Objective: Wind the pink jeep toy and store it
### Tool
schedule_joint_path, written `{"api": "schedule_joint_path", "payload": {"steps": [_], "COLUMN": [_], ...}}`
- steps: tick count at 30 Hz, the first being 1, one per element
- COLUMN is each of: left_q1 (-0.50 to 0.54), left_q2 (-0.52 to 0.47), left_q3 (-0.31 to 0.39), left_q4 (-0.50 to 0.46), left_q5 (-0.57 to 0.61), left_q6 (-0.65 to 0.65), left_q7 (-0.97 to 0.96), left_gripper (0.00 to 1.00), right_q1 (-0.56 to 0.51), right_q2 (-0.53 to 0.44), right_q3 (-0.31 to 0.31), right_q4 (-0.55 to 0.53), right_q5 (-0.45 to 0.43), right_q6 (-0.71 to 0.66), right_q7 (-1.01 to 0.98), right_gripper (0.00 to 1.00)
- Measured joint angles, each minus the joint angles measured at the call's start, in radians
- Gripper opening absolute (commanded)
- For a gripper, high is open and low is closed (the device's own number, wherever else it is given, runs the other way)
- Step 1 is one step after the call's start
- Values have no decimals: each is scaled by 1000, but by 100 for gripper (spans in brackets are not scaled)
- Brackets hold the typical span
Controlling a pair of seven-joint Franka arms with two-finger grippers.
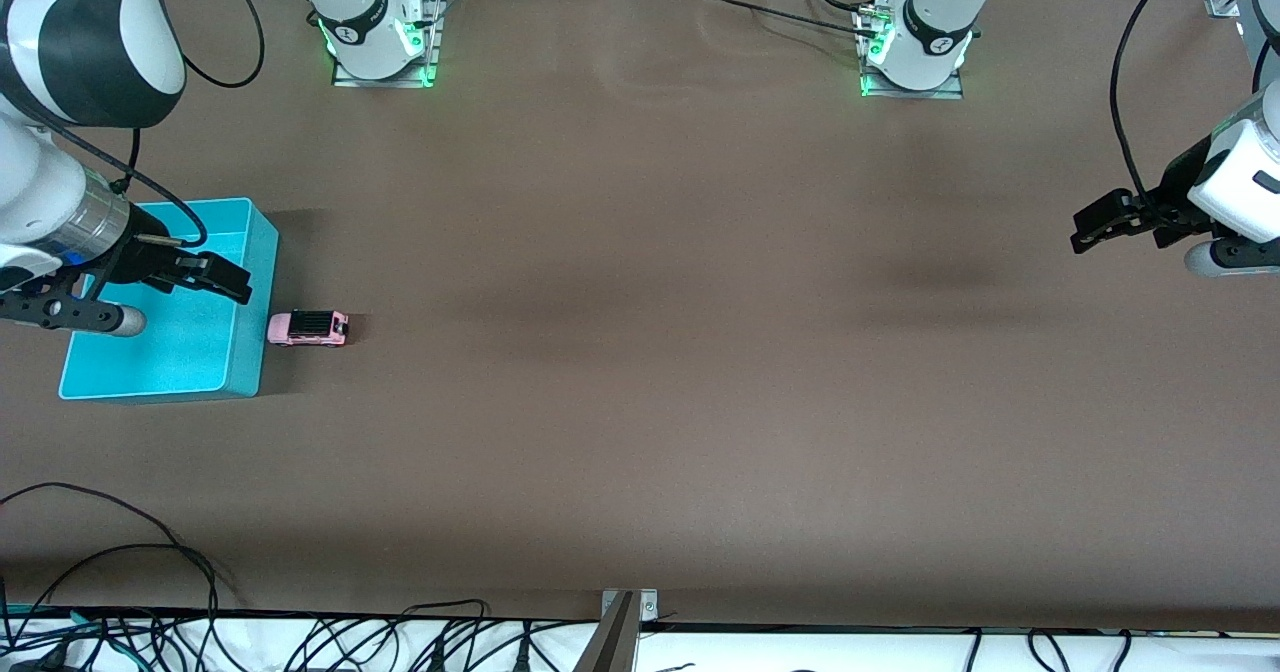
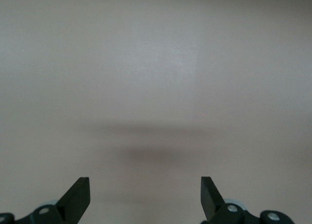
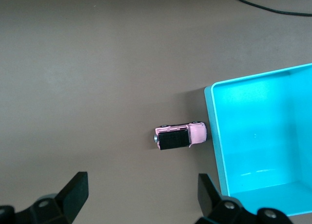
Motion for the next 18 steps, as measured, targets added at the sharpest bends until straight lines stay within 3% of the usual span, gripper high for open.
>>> {"api": "schedule_joint_path", "payload": {"steps": [8,18], "left_q1": [1,1], "left_q2": [0,0], "left_q3": [0,0], "left_q4": [-1,-2], "left_q5": [0,0], "left_q6": [1,1], "left_q7": [0,0], "left_gripper": [100,100], "right_q1": [1,1], "right_q2": [-26,-57], "right_q3": [2,3], "right_q4": [-113,-360], "right_q5": [0,0], "right_q6": [52,402], "right_q7": [7,13], "right_gripper": [100,100]}}
